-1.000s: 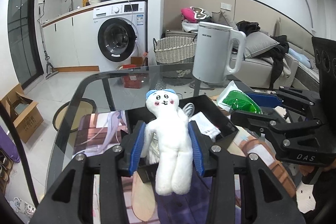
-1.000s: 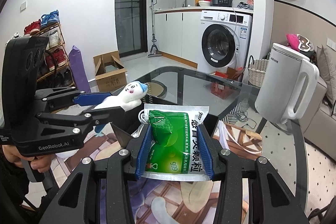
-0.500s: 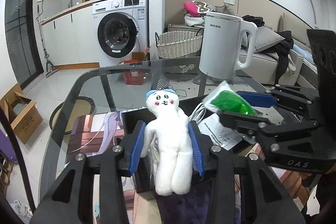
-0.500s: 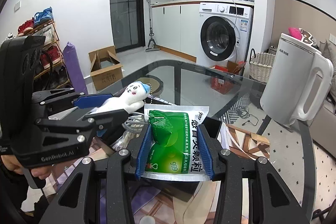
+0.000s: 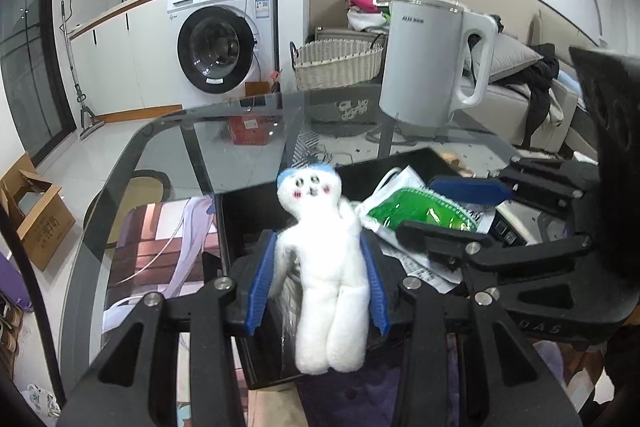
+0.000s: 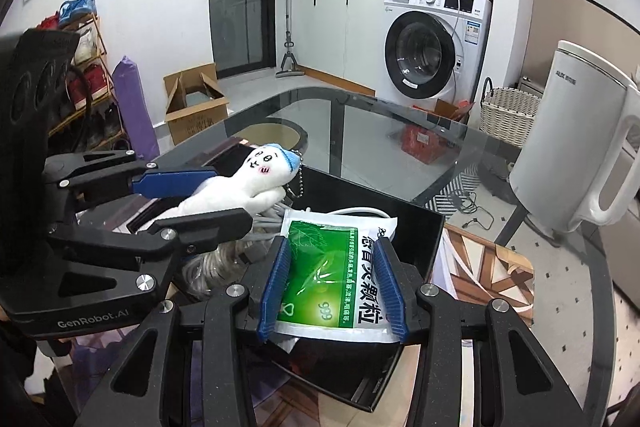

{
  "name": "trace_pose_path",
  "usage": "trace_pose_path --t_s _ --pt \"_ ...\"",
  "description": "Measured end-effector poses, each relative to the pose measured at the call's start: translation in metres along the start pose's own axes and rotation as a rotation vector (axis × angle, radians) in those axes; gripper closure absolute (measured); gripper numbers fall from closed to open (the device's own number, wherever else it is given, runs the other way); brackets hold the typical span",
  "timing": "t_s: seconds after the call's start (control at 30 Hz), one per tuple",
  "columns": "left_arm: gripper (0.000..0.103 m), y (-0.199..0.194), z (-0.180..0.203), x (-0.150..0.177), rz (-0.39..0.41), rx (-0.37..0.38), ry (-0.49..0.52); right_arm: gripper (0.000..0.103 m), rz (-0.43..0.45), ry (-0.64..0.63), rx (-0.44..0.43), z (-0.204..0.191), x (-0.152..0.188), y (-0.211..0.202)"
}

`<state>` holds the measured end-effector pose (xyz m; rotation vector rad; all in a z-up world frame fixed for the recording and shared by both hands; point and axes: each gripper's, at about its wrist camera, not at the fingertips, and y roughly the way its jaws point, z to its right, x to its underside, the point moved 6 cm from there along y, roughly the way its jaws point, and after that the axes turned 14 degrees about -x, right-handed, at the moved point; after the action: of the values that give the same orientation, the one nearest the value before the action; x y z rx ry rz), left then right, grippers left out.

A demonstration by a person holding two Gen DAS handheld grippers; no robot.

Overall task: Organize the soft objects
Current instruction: 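Carry the sachet and the doll over the box with both grippers, then release the sachet and the doll into the box with both grippers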

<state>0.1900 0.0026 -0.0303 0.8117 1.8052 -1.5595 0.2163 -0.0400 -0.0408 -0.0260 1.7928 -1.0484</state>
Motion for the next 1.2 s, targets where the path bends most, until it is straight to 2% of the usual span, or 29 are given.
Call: trace_pose_path --t_s 0.3,0.47,0.53,0.6,0.67,0.7,0.83,0.93,1.1,1.2 --pt "0.065 0.002 0.004 0.001 0.024 -0.021 0.036 0.059 -0.027 -0.02 0.016 0.001 0.004 0.007" --pt "0.06 0.002 0.001 0.002 0.002 -0.015 0.041 0.055 -0.044 -0.02 0.013 0.003 0.003 0.008" --pt "0.057 0.001 0.001 0.001 -0.014 -0.001 0.041 0.052 -0.02 -0.032 0.017 0.002 0.003 0.005" --pt "0.052 -0.001 0.001 0.002 -0.021 0.015 0.029 0.043 0.011 -0.067 0.035 0.0 0.004 -0.002" --pt "0.038 -0.006 0.002 0.002 -0.017 0.03 0.015 0.014 0.039 -0.09 0.041 -0.005 0.006 -0.013" --pt "0.03 -0.011 0.001 0.002 -0.006 0.02 0.008 0.011 0.052 -0.101 0.057 -0.007 0.007 -0.02" --pt "0.005 -0.027 0.001 0.004 0.02 0.017 -0.007 0.007 0.072 -0.096 0.08 -0.009 0.014 -0.046" --pt "0.0 -0.044 -0.005 0.006 0.065 0.016 -0.048 0.003 0.093 -0.069 0.072 -0.014 0.023 -0.064" --pt "0.0 -0.065 -0.015 0.015 0.109 0.024 -0.082 0.001 0.178 -0.026 0.09 -0.024 0.037 -0.088" --pt "0.0 -0.075 -0.017 0.021 0.134 -0.007 -0.084 0.001 0.202 -0.004 0.075 -0.032 0.044 -0.093"
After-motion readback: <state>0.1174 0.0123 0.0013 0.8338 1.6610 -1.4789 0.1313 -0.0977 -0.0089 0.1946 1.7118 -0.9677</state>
